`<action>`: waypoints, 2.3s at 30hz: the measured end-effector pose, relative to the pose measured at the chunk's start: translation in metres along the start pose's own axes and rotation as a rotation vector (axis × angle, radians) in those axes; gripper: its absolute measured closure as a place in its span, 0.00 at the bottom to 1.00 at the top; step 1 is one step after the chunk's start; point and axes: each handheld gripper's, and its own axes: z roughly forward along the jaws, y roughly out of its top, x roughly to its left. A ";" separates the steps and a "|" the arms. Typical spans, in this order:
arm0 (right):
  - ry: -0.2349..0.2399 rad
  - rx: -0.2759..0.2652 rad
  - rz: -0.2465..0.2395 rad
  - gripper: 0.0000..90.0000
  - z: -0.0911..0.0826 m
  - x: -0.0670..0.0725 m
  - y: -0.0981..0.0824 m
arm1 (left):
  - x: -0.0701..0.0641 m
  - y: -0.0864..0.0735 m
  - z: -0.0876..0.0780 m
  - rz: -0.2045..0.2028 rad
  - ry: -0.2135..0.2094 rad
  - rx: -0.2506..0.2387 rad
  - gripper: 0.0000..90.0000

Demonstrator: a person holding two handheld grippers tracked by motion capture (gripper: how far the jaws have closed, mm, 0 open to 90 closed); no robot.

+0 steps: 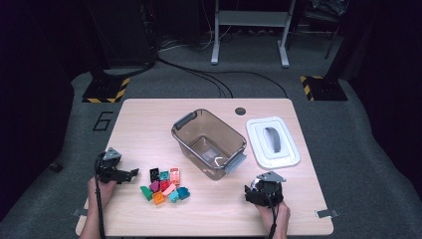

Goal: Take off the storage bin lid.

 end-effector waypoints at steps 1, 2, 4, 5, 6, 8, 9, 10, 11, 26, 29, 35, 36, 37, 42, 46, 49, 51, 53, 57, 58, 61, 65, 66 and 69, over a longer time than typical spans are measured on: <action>-0.008 0.003 -0.003 0.27 0.001 0.001 -0.002 | 0.000 0.000 0.000 0.000 0.000 0.000 0.00; -0.015 0.003 0.002 0.29 0.001 0.002 -0.003 | 0.000 0.000 0.000 0.000 0.000 0.000 0.00; -0.029 -0.001 -0.002 0.33 0.002 0.003 -0.008 | 0.000 0.000 0.000 0.000 0.000 0.000 0.00; -0.024 0.000 -0.003 0.34 0.001 0.003 -0.009 | 0.000 0.000 0.000 0.000 0.000 0.000 0.00; -0.019 -0.006 -0.002 0.34 0.001 0.002 -0.011 | 0.000 0.000 0.000 0.000 0.000 0.000 0.00; -0.016 -0.010 0.002 0.37 -0.001 0.002 -0.013 | 0.000 0.000 0.000 0.000 0.000 0.000 0.00; -0.013 -0.009 -0.003 0.39 -0.002 0.000 -0.014 | 0.000 0.000 0.000 0.000 0.000 0.000 0.00; -0.004 -0.014 -0.008 0.40 -0.003 -0.001 -0.015 | 0.000 0.000 0.000 -0.001 0.000 0.000 0.00; 0.008 -0.018 -0.017 0.41 -0.003 -0.002 -0.016 | 0.000 0.000 0.000 -0.001 0.000 0.000 0.00; 0.044 -0.052 -0.042 0.45 -0.008 -0.013 -0.027 | 0.000 0.000 0.000 -0.003 0.000 -0.001 0.00; 0.024 -0.070 -0.036 0.49 -0.008 -0.011 -0.032 | 0.000 0.000 0.000 -0.002 0.000 0.000 0.00; 0.009 -0.074 -0.027 0.52 -0.009 -0.009 -0.032 | 0.000 0.000 0.000 -0.003 0.001 0.001 0.00; 0.012 -0.077 -0.025 0.53 -0.009 -0.009 -0.033 | 0.000 0.000 0.000 -0.003 0.001 0.001 0.00; 0.016 -0.081 -0.028 0.53 -0.009 -0.010 -0.032 | 0.000 0.000 0.000 -0.004 0.001 0.001 0.00; 0.012 -0.113 -0.026 0.53 -0.015 -0.012 -0.027 | 0.000 0.000 0.000 -0.003 0.002 0.001 0.00; 0.024 -0.143 -0.023 0.53 -0.019 -0.016 -0.018 | 0.000 0.000 0.000 -0.003 0.001 0.001 0.00; 0.047 -0.170 -0.023 0.53 -0.022 -0.021 -0.008 | 0.000 0.000 0.000 -0.003 0.001 0.001 0.00; 0.050 -0.178 -0.028 0.53 -0.024 -0.024 0.001 | 0.000 0.000 0.000 -0.003 0.001 0.001 0.00; 0.055 -0.178 -0.031 0.53 -0.023 -0.028 0.008 | 0.000 0.000 0.000 -0.002 0.002 0.000 0.00; 0.065 -0.185 -0.026 0.53 -0.027 -0.034 0.018 | 0.000 0.000 0.000 -0.003 0.001 0.001 0.00; 0.067 -0.187 -0.023 0.53 -0.027 -0.035 0.019 | 0.000 0.000 0.000 -0.003 0.001 0.002 0.00; 0.073 -0.196 -0.015 0.53 -0.027 -0.039 0.023 | 0.000 0.000 0.000 -0.003 0.001 0.001 0.00; 0.076 -0.194 -0.004 0.53 -0.025 -0.043 0.029 | 0.000 0.000 0.000 -0.003 0.001 0.001 0.00; 0.079 -0.195 -0.003 0.53 -0.025 -0.045 0.032 | 0.000 0.000 0.000 -0.004 0.000 -0.001 0.00; 0.083 -0.194 0.001 0.53 -0.024 -0.048 0.037 | 0.000 0.000 0.000 -0.004 0.000 -0.001 0.00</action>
